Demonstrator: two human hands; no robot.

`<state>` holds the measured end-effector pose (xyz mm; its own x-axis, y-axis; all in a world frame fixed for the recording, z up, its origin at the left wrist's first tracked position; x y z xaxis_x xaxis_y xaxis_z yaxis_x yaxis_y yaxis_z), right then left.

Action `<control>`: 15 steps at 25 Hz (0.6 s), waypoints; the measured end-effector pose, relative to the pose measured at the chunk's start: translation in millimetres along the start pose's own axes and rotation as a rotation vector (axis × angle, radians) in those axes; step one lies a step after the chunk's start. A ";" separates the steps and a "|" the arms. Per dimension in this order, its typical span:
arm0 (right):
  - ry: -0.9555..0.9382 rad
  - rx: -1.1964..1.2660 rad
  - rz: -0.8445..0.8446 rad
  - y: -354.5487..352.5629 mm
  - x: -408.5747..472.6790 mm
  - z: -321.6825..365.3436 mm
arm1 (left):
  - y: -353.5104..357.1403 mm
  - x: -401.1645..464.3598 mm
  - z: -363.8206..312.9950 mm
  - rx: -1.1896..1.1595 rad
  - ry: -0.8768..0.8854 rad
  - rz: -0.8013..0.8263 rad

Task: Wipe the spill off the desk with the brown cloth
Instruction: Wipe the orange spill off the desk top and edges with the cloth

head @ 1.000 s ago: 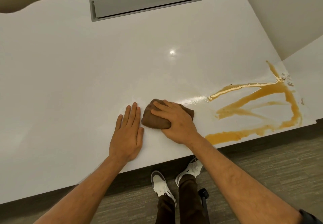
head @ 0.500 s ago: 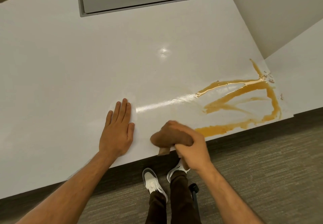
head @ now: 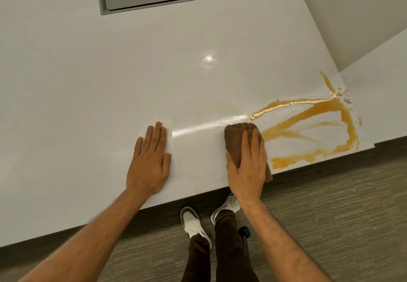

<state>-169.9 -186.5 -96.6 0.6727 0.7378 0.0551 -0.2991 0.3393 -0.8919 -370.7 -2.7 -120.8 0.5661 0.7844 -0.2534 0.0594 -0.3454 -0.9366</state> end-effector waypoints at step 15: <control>-0.047 0.842 0.129 6.9 -17.4 63.6 | -1.3 -1.3 2.5 -0.036 0.040 0.008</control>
<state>-226.7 -159.9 -75.1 0.5756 0.8177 0.0111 -0.7874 0.5578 -0.2625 -373.6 -1.9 -119.8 0.5990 0.7608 -0.2499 0.0841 -0.3702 -0.9251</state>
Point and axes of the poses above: each hand's wrist, its own x-axis towards the middle knuckle, its own y-axis out of the palm, z = x × y, the point moved 8 cm from there along x, towards the middle knuckle, and after that the axes turned 11 degrees about -y, right-handed, at the moved point
